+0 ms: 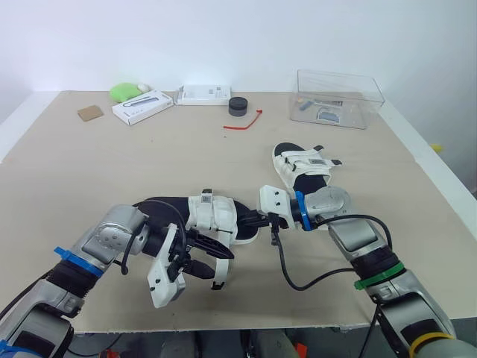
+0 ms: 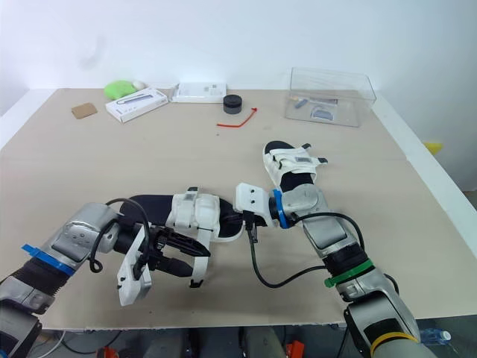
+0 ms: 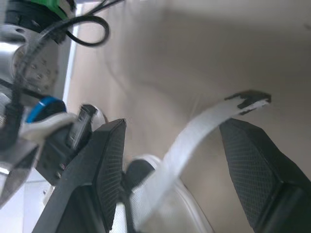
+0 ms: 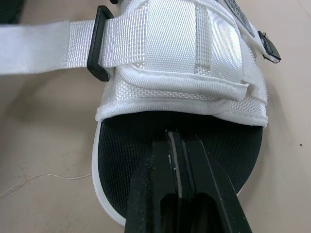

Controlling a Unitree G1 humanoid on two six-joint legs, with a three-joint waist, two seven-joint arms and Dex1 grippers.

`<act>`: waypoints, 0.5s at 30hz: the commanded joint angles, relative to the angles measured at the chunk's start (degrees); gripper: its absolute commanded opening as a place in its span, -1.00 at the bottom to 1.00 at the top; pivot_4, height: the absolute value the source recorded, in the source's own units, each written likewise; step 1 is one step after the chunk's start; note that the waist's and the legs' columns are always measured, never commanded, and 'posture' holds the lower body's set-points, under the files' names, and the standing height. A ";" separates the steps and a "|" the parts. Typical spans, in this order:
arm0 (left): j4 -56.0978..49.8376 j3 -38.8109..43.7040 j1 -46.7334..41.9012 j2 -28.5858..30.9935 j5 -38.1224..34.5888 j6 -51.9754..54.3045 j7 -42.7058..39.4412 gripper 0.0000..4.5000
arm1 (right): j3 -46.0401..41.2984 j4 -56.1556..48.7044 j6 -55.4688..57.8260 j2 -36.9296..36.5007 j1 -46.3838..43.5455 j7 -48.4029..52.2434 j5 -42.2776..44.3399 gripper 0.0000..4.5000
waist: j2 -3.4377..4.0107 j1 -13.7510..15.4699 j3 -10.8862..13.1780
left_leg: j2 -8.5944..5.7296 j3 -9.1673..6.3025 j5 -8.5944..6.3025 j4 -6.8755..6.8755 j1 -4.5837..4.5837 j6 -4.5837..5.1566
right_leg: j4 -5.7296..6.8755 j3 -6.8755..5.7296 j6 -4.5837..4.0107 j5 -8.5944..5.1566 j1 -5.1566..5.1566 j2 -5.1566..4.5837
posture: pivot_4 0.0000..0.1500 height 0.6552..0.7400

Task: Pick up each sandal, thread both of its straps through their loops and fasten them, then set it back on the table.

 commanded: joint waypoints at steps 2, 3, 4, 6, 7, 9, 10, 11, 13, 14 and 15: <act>-1.83 -2.28 -0.72 1.89 -2.24 2.94 -0.13 -0.21 | -0.31 -1.33 0.67 -0.97 0.85 -0.35 -0.53 -1.00 | 0.00 0.00 0.00 | 0.00 0.00 -0.01 -0.01 0.00 0.01 | 0.00 0.03 0.01 -0.01 -0.01 0.02 | 1.00 1.00; -2.15 -2.59 -0.63 2.03 -3.31 4.37 -0.22 -0.41 | -0.31 -1.40 0.71 -1.01 0.89 -0.39 -0.51 -1.00 | 0.00 0.00 0.00 | 0.00 -0.01 -0.01 -0.01 0.00 0.01 | 0.00 0.03 0.01 -0.02 -0.01 0.03 | 1.00 1.00; -2.81 -3.00 -0.55 2.24 -4.66 6.21 -0.52 -0.63 | -0.32 -1.54 0.77 -1.10 0.97 -0.41 -0.48 -1.00 | 0.00 0.00 0.00 | 0.00 -0.01 -0.01 -0.01 0.00 0.01 | 0.00 0.04 0.02 -0.02 -0.01 0.03 | 1.00 1.00; -5.17 -3.11 -0.10 2.59 -8.51 12.13 -1.18 -0.99 | -0.35 -1.61 0.79 -1.25 1.06 -0.44 -0.46 -1.00 | 0.00 0.00 0.00 | 0.00 -0.01 -0.01 0.00 -0.01 0.01 | 0.00 0.04 0.02 -0.02 -0.01 0.03 | 1.00 1.00; -6.74 -2.89 0.28 2.81 -10.72 15.95 -1.47 -0.99 | -0.34 -1.66 0.79 -1.31 1.11 -0.45 -0.46 -1.00 | 0.00 0.00 0.00 | -0.01 0.00 -0.01 0.00 0.00 0.01 | 0.00 0.05 0.04 -0.03 0.00 0.03 | 1.00 1.00; -10.76 -2.11 1.04 4.09 -16.99 28.59 -2.28 -0.99 | -0.32 -1.71 0.76 -1.40 1.17 -0.45 -0.47 -1.00 | 0.00 0.00 0.00 | -0.01 -0.01 -0.01 0.00 -0.01 0.01 | 0.01 0.08 0.08 -0.05 0.00 0.04 | 1.00 1.00; -12.47 -1.29 0.97 4.44 -20.73 36.24 -2.06 -0.99 | -0.30 -1.74 0.76 -1.43 1.18 -0.44 -0.47 -1.00 | 0.00 -0.02 0.00 | -0.01 -0.01 -0.01 0.00 -0.01 0.01 | 0.00 0.08 0.12 -0.07 0.00 0.06 | 1.00 1.00; -13.74 -0.52 0.92 4.56 -23.04 41.54 -1.93 -0.99 | -0.29 -1.75 0.75 -1.45 1.19 -0.44 -0.46 -1.00 | 0.00 -0.03 0.00 | -0.01 -0.03 -0.01 0.00 -0.01 0.01 | 0.01 0.12 0.23 -0.14 -0.01 0.11 | 1.00 1.00; -15.30 0.95 -0.89 4.92 -30.31 58.09 -0.85 -0.99 | -0.23 -1.81 0.71 -1.43 1.27 -0.47 -0.48 -1.00 | 0.00 -0.02 0.00 | 0.00 -0.08 -0.01 0.00 -0.02 0.01 | 0.02 0.15 0.49 -0.30 0.00 0.17 | 1.00 1.00; -14.60 1.99 -2.51 4.61 -34.92 67.47 -0.09 -0.99 | -0.14 -1.79 0.68 -1.33 1.25 -0.51 -0.51 -1.00 | 0.00 0.00 0.00 | 0.00 -0.10 -0.01 0.00 -0.02 0.01 | 0.03 0.16 0.50 -0.31 0.00 0.19 | 1.00 1.00; -11.82 3.74 -4.54 3.09 -38.44 74.25 0.86 -0.99 | -0.03 -1.68 0.54 -1.20 1.17 -0.50 -0.56 -1.00 | 0.00 0.04 0.00 | 0.00 -0.14 -0.01 0.01 -0.02 0.01 | 0.04 0.15 0.51 -0.31 0.00 0.23 | 1.00 1.00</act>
